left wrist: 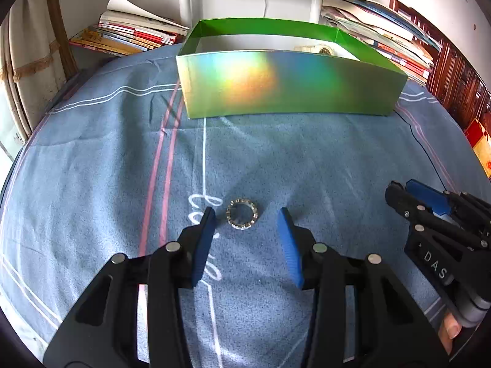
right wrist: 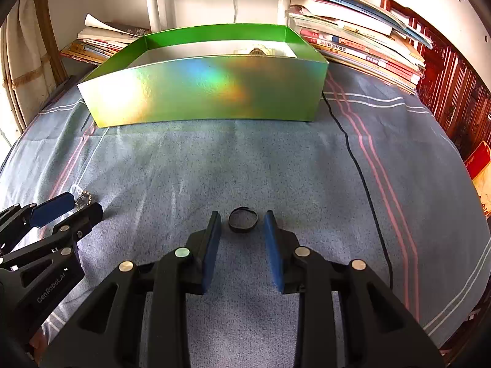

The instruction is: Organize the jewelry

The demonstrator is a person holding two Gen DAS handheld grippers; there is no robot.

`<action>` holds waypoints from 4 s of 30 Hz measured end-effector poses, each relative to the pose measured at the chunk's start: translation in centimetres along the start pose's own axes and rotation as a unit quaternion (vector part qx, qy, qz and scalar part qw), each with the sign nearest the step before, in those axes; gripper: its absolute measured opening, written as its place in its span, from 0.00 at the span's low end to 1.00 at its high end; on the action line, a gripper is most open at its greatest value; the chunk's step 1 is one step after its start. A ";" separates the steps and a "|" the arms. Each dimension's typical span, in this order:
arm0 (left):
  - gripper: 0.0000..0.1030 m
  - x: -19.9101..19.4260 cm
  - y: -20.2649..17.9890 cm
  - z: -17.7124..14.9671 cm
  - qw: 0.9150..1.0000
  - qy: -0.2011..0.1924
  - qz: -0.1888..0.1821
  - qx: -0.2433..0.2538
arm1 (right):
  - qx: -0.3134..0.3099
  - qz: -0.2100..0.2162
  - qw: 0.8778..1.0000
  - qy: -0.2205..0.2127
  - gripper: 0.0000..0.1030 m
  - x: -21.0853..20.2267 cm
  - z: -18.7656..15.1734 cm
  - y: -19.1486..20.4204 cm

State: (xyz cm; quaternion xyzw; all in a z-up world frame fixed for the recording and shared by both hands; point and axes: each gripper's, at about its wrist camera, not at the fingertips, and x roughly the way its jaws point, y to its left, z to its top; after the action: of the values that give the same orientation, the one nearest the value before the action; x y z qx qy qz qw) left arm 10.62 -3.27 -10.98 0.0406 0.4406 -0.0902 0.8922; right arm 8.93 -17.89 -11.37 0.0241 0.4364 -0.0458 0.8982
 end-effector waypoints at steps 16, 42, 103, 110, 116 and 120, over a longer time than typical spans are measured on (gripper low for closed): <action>0.20 -0.5 0.3 0.0 1.000 -0.009 0.009 -0.006 | 0.019 0.015 1.000 -0.010 0.19 -1.1 0.4 -1.0; 0.20 -3.4 0.6 2.0 0.999 -0.049 -0.006 -0.004 | 0.012 0.013 0.999 -0.049 0.19 -4.0 2.8 -1.0; 0.96 -13.0 2.0 0.9 0.980 -0.193 0.046 -0.011 | 0.022 -0.036 0.980 -0.196 0.98 -13.2 0.4 -0.8; 0.96 -12.8 1.9 0.9 0.980 -0.191 0.048 -0.007 | 0.016 -0.037 0.980 -0.196 0.98 -13.2 0.4 -0.6; 0.96 -12.6 1.9 0.9 0.981 -0.189 0.048 -0.007 | 0.016 -0.032 0.980 -0.194 0.98 -13.1 0.3 -0.5; 0.96 -12.5 1.9 0.9 0.981 -0.188 0.050 -0.006 | 0.017 -0.029 0.981 -0.193 0.98 -13.1 0.3 -0.5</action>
State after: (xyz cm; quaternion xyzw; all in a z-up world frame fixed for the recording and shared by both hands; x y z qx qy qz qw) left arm 4.28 0.03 -0.49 0.0393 0.2626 -0.0492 0.9628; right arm 1.11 -17.59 -0.86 0.0176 0.2544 -0.0829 0.9634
